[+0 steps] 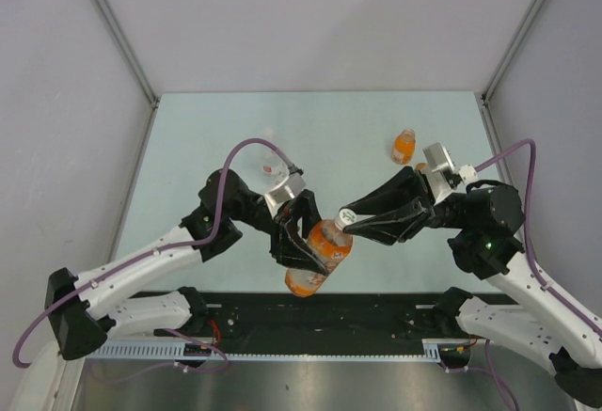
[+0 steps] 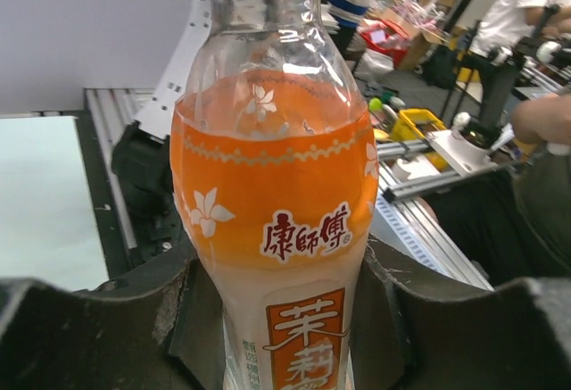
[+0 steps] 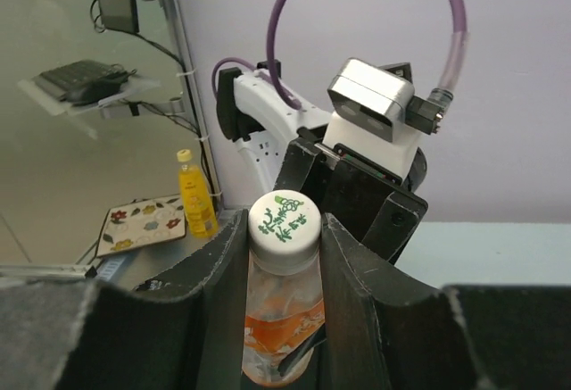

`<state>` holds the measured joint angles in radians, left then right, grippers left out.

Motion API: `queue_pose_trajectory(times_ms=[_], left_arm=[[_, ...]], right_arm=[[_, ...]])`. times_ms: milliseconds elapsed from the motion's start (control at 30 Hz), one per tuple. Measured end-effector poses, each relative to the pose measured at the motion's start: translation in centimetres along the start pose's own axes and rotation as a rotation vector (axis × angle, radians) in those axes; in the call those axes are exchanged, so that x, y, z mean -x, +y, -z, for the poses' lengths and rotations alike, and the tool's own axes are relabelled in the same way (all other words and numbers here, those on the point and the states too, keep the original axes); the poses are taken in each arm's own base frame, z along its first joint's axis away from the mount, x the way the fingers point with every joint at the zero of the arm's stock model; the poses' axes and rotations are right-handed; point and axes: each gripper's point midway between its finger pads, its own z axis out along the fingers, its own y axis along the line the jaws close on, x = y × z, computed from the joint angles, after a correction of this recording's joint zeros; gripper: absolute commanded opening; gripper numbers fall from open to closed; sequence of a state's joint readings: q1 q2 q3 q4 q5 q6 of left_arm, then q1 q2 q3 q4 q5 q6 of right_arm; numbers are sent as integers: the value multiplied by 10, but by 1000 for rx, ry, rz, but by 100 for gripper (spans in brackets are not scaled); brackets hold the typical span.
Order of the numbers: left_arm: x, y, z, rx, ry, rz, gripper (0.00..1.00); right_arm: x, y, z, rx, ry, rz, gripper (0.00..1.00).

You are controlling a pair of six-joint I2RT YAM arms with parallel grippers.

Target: Unscrew the bottle caps

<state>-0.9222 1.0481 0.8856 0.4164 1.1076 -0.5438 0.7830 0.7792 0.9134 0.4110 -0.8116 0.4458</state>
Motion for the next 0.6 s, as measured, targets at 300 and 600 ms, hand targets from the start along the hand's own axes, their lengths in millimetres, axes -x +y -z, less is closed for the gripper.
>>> queue_pose_trajectory(times_ms=[300, 600], left_arm=[[-8, -17, 1, -114, 56, 66, 0], [-11, -26, 2, -198, 94, 91, 0]], right_arm=[[-7, 17, 5, 119, 55, 35, 0], [-12, 27, 6, 218, 83, 64, 0]])
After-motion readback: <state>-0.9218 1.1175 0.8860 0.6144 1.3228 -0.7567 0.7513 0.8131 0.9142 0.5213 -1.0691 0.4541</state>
